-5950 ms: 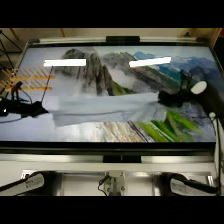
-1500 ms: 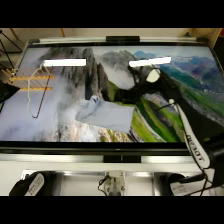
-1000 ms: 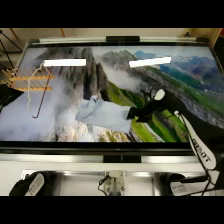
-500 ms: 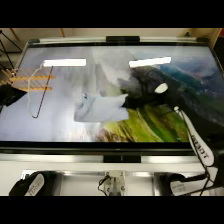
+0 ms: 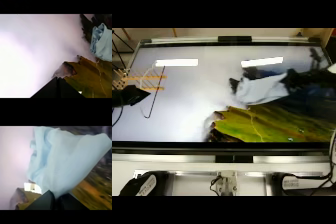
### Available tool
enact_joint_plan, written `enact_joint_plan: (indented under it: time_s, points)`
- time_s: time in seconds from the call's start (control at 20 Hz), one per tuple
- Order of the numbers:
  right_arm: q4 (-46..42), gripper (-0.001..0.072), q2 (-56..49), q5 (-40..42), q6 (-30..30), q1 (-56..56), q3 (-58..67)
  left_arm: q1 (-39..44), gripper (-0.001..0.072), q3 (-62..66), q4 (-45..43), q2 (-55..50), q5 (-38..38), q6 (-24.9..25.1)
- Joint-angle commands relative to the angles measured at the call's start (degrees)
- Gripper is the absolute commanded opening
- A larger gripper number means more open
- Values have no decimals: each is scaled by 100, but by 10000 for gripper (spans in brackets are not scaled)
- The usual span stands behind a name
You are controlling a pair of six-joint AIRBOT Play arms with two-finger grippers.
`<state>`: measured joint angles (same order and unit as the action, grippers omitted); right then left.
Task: Fold the shirts.
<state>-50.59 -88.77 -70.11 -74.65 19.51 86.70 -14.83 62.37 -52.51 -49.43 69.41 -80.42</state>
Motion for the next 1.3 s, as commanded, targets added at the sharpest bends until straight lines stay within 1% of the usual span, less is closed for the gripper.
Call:
enact_joint_plan:
  time_s: [0.0,0.25,0.4,0.5,0.6,0.7,0.8,0.9,1.15,1.2,1.25]
  points:
    - [-560,59,48,-378,-374,1438,92,179,34,-24,-4,-48,-37,-22]
    - [-1740,59,247,-905,-767,3001,-111,199,34,-24,-2,-48,-37,-24]
    - [-2022,59,529,-1158,-835,3637,-1025,199,34,-24,0,-46,-24,-33]
    - [-2352,59,955,-787,-1001,4105,-1873,199,34,-24,0,-46,57,-44]
    - [-2389,59,1375,-474,-1025,4647,-2653,199,34,-22,0,-46,70,-46]
    - [-2387,59,1679,-369,-1023,5121,-3314,199,34,-24,-2,-48,52,-42]
    - [-2398,58,1908,-295,-1010,5381,-3877,199,34,-24,0,-48,20,-42]
    - [-2660,59,2048,-229,-981,5396,-4203,199,34,-24,0,-48,22,-39]
    - [-3327,59,2162,-293,-1139,5388,-4356,199,34,-24,-2,-48,22,-20]
    - [-3333,105,2162,-254,-1202,5388,-4356,199,34,-24,-2,-48,22,-20]
    - [-3335,384,2162,-249,-1215,5388,-4356,199,34,-24,-2,-48,22,-20]
